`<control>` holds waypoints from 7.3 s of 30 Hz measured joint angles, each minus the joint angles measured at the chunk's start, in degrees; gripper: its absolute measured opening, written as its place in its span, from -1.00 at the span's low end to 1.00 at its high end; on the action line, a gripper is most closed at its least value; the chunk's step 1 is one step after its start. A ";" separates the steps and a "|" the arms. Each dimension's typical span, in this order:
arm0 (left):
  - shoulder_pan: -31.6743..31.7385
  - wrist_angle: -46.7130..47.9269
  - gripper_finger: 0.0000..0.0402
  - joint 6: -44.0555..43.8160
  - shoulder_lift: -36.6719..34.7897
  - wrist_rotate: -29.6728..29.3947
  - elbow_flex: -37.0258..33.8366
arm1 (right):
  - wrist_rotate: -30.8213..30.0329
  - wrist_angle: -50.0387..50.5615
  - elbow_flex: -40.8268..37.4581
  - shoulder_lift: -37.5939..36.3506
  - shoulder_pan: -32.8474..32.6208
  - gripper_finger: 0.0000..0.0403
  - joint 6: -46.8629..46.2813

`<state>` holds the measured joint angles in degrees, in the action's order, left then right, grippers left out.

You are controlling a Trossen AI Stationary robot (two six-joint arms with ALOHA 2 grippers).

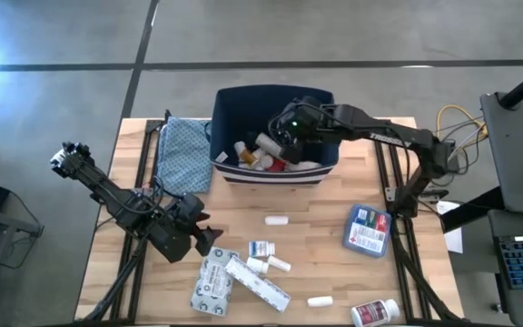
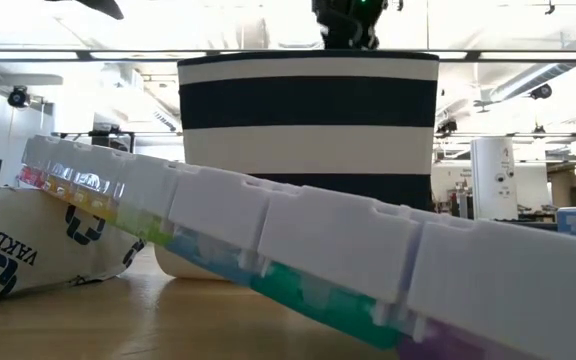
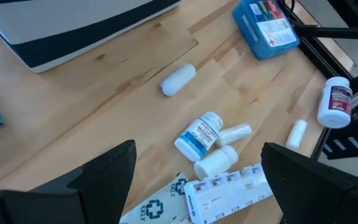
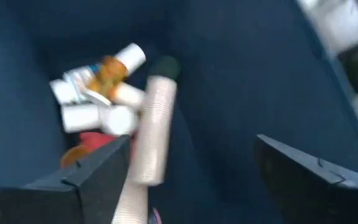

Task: Pick & place medical supplies in basket/bin
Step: Put the brown bandage into the bin, then put the white bandage into the bin, then put the white roll gauze into the bin

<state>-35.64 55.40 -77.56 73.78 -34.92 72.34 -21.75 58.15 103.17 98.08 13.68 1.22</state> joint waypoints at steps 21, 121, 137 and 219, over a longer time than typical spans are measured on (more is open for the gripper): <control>-0.03 0.05 0.61 0.52 0.00 0.31 -2.88 | 12.36 -3.30 -19.77 -4.21 -30.24 0.63 -7.03; -1.79 -2.33 0.61 -2.07 -0.15 -5.79 -3.85 | 11.05 1.27 14.36 5.30 1.71 0.47 2.32; -1.53 -2.08 0.61 5.69 -0.15 -5.87 -3.85 | 14.30 17.83 5.76 2.67 -27.46 0.43 -3.59; -1.52 4.51 0.61 18.58 -15.29 -2.85 -3.86 | -13.12 -6.50 -3.34 -2.75 -14.63 -0.57 -33.96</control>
<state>-37.16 59.91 -58.98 58.48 -37.77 68.47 -34.86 51.65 99.84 95.33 -0.95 -32.74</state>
